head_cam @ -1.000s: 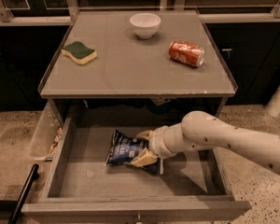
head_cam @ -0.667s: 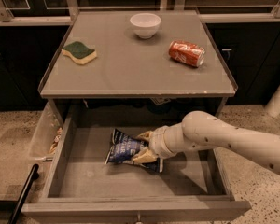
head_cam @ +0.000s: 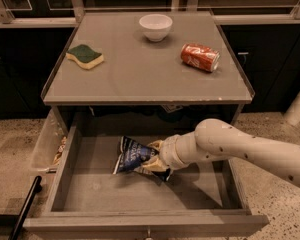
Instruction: Pick blue chip bag from top drawer and place on counter
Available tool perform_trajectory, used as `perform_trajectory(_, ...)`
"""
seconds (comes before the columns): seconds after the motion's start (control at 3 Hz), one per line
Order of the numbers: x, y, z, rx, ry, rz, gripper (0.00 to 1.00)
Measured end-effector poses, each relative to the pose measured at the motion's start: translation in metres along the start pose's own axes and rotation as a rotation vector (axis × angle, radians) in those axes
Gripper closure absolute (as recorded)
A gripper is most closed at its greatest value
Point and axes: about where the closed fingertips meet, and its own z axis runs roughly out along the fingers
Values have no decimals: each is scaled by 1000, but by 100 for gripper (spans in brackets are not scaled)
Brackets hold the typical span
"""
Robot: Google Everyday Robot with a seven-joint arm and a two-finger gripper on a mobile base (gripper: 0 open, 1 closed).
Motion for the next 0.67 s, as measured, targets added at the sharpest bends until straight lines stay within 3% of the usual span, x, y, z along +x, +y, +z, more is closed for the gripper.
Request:
perform_trajectory(0.33,-6,4,-14,-14,-27,12,100)
perform_trajectory(0.67,-25,7,-48,-18,-83,-7,100)
